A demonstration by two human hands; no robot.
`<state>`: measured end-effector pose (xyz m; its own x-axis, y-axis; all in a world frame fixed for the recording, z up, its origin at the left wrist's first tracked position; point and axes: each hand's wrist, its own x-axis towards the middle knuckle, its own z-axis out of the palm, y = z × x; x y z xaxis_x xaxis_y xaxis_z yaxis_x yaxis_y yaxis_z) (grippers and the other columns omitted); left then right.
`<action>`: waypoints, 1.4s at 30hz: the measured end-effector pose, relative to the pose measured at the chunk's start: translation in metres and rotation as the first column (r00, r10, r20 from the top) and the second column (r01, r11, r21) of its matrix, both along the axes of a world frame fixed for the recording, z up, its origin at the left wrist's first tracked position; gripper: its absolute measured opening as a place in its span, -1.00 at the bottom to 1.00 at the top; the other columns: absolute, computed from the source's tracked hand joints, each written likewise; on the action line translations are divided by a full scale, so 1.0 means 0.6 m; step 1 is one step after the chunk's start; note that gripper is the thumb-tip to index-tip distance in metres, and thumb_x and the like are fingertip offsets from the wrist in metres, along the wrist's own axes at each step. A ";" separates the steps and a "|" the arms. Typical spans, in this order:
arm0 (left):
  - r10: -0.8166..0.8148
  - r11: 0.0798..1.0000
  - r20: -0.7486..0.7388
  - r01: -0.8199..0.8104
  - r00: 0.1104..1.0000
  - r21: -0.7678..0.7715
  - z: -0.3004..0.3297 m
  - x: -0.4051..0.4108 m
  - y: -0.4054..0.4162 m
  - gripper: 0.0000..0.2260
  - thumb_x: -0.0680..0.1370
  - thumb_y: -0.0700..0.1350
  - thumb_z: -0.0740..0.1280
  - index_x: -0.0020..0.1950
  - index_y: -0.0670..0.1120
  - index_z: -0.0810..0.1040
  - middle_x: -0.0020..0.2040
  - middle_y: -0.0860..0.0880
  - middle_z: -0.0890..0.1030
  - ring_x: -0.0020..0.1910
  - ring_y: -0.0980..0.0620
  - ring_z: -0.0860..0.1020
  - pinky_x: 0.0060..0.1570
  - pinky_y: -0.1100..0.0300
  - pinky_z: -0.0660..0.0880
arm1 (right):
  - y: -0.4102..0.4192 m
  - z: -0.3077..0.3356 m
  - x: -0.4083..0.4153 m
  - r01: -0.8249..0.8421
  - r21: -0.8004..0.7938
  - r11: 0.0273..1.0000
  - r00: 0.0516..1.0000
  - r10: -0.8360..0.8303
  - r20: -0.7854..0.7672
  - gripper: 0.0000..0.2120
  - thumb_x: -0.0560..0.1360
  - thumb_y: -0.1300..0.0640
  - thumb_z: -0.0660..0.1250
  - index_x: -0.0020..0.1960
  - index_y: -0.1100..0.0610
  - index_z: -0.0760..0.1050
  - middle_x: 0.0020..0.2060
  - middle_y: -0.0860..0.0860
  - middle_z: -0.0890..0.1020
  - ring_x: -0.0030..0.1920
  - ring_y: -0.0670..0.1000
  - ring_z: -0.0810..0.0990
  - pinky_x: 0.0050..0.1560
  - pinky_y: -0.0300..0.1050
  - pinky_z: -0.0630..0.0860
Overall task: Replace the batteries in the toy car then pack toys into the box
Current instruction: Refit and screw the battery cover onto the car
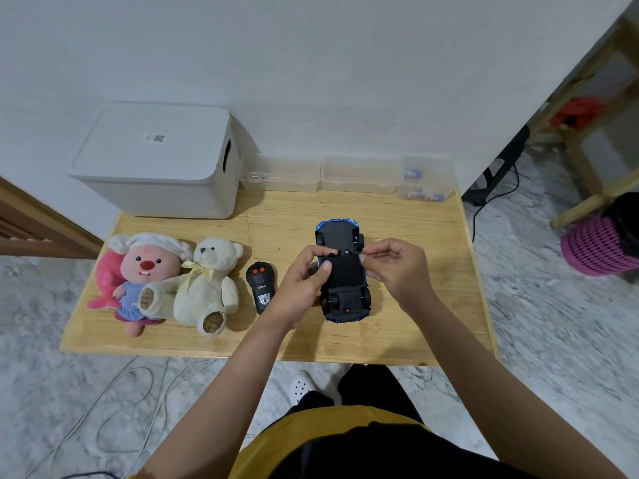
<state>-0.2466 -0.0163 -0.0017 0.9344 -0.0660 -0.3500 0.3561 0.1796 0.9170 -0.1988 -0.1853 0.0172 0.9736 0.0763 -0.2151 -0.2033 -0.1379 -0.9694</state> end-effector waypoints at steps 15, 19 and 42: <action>0.015 1.000 0.009 -0.015 1.000 0.020 -0.021 0.000 0.002 -0.49 0.42 -0.37 0.45 0.26 0.06 0.48 0.17 -0.14 0.55 0.06 -0.25 0.59 -0.03 -0.10 0.61 | -0.009 -0.012 -0.001 -0.044 0.016 0.999 0.990 0.045 -0.134 -0.98 0.43 0.25 0.44 -0.15 0.19 0.61 -0.22 0.10 0.68 -0.15 0.05 0.67 -0.03 -0.06 0.63; 0.036 0.999 0.000 -0.036 0.999 0.040 -0.034 -0.005 0.011 -0.50 0.44 -0.40 0.41 0.18 0.15 0.51 0.15 -0.10 0.56 0.03 -0.23 0.58 0.00 -0.12 0.59 | -0.026 -0.010 0.001 0.007 0.036 0.999 0.981 0.000 -0.191 -0.96 0.45 0.22 0.42 -0.13 0.20 0.60 -0.21 0.11 0.68 -0.15 0.02 0.66 -0.11 -0.04 0.64; 0.075 0.996 -0.082 -0.070 0.994 0.063 -0.058 -0.026 0.034 -0.53 0.48 -0.37 0.38 0.17 0.19 0.52 0.09 -0.07 0.60 0.10 -0.28 0.57 0.05 -0.20 0.56 | -0.106 -0.140 -0.033 -0.018 -0.579 0.815 0.963 -0.141 -0.229 -0.90 0.42 0.15 0.45 -0.25 0.14 0.62 -0.28 -0.03 0.62 -0.12 0.00 0.59 -0.09 -0.15 0.44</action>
<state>-0.2624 0.0041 -0.0368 0.9029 0.0247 -0.4290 0.4207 0.1533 0.8942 -0.2188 -0.2487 -0.0670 0.8786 -0.1960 -0.4356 -0.4535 -0.6285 -0.6319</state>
